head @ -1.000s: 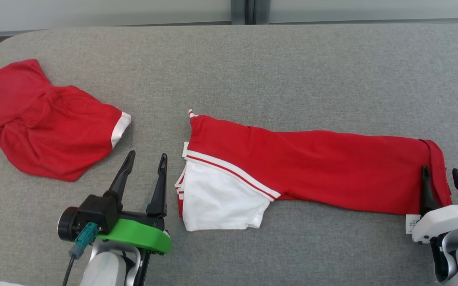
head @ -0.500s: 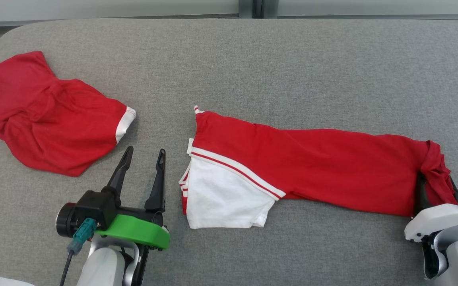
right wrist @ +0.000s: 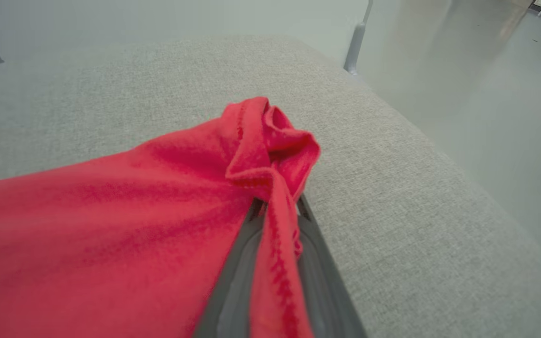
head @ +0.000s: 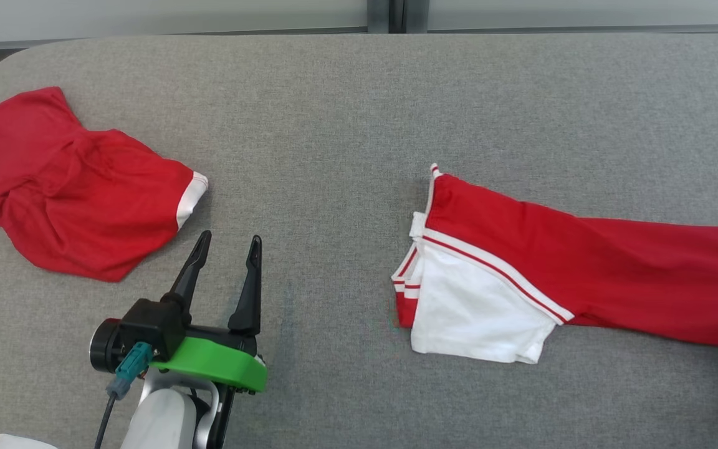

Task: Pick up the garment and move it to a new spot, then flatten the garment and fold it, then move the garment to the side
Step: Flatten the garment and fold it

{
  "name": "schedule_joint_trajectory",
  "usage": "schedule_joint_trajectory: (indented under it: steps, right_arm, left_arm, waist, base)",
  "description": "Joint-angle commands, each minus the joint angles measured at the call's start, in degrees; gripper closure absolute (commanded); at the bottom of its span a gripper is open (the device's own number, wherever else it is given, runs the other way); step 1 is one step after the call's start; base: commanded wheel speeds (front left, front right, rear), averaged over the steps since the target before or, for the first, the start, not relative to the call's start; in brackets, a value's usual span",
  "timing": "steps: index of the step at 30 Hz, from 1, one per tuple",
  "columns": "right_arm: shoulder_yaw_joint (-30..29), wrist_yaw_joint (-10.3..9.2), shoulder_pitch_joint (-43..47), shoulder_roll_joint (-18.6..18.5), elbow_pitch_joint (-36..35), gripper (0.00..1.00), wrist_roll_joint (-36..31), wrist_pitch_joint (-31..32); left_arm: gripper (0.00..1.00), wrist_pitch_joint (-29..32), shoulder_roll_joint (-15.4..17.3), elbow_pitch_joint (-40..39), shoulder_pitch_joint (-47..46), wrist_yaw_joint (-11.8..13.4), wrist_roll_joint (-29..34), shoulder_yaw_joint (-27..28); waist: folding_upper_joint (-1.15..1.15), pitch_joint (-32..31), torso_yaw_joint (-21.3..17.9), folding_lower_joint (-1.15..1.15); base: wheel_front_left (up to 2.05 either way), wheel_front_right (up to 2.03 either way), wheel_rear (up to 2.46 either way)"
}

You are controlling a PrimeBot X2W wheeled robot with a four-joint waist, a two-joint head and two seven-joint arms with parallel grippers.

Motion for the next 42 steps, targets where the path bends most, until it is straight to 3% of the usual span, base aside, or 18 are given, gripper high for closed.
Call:
schedule_joint_trajectory:
  steps: [1, 5, 10, 24, 33, 42]
  right_arm:
    - [-1.15, -0.13, -0.91, 0.58, -0.24, 1.00, -1.20, 0.02]
    - [-2.49, -0.13, -1.40, 1.46, -2.11, 1.00, -3.30, 0.02]
    - [0.89, -0.13, -1.93, 4.28, -6.35, 1.00, -2.64, 0.02]
    - [25.77, -0.13, 0.00, 11.75, -17.79, 1.00, 5.23, 0.85]
    - [36.51, -0.12, 0.34, 12.08, -12.39, 1.00, 11.87, 0.27]
    - [41.35, -0.11, -1.67, 12.18, -8.36, 1.00, 14.61, -0.07]
  left_arm:
    - [0.00, -0.16, 0.05, 0.21, -0.74, -0.17, -0.10, 0.12]
    - [0.00, -0.16, 0.05, 0.56, 0.16, -0.03, -0.57, 0.35]
    - [0.00, -0.16, 0.05, 0.75, 1.32, 0.51, -1.36, 0.13]
    - [0.00, -0.16, 0.06, 0.95, 2.62, 1.35, -2.73, -1.55]
    - [0.00, -0.16, 0.06, 0.34, 2.67, 1.81, -3.48, -1.74]
    - [0.00, -0.16, 0.06, 0.96, 2.86, 1.64, -3.83, -1.79]
  waist:
    - [0.00, -0.26, 0.01, 0.00]
    - [0.00, -1.50, -0.17, 0.00]
    - [0.00, -3.39, -0.71, 0.00]
    - [0.00, -5.60, -0.30, 0.00]
    - [0.00, -5.48, 2.67, 0.00]
    - [0.00, -5.00, 4.53, 0.00]
  base:
    - [0.00, 0.00, 0.00]
    - [0.00, 0.00, 0.00]
    - [0.00, 0.00, 0.00]
    - [0.00, 0.00, 0.00]
    - [0.00, 0.00, 0.00]
    - [0.00, 0.00, 0.00]
